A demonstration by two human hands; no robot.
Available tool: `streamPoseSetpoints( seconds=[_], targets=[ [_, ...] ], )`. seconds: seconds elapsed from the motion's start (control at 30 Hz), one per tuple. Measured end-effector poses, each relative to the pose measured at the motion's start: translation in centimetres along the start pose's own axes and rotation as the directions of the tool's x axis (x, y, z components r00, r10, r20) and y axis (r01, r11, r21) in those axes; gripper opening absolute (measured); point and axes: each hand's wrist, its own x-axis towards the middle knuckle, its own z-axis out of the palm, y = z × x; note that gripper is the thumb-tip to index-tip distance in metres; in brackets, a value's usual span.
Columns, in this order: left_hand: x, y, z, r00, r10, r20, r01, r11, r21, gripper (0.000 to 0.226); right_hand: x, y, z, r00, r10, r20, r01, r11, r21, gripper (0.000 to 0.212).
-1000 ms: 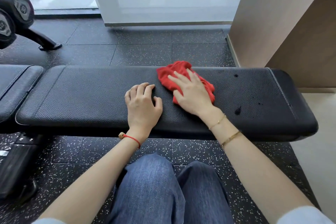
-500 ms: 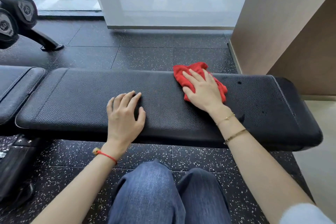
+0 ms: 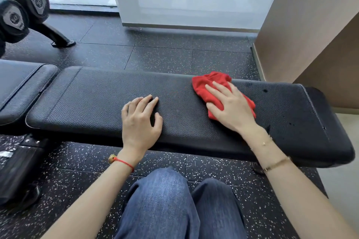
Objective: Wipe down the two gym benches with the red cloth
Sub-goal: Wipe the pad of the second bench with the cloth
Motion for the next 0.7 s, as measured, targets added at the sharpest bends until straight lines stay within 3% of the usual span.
streamPoseSetpoints(
  seconds=[0.13, 0.3, 0.5, 0.6, 0.7],
  targets=[
    [0.0, 0.1, -0.5, 1.0, 0.001, 0.01, 0.0, 1.0, -0.022, 0.043, 2.8, -2.9, 1.1, 0.999, 0.038, 0.02, -0.038, 0.999, -0.032, 0.056],
    [-0.4, -1.3, -1.2, 1.0, 0.01, -0.001, -0.01, 1.0, 0.005, 0.045, -0.7, -6.2, 2.1, 0.98, -0.194, 0.052, 0.195, 0.981, -0.02, 0.059],
    [-0.8, -3.2, -1.4, 0.998, 0.054, 0.017, -0.054, 0.997, 0.047, 0.046, -2.8, -5.0, 1.3, 0.945, -0.323, 0.059, 0.325, 0.895, -0.307, 0.074],
    [-0.9, -3.1, -1.2, 0.999, 0.047, 0.006, -0.047, 0.998, 0.035, 0.046, -2.1, -4.9, 1.4, 0.932, -0.348, 0.104, 0.362, 0.913, -0.188, 0.071],
    [-1.0, -3.0, -1.1, 0.999, 0.05, -0.007, -0.049, 0.998, 0.034, 0.046, -1.7, -5.1, 2.1, 0.964, -0.251, 0.088, 0.259, 0.961, -0.099, 0.064]
  ],
)
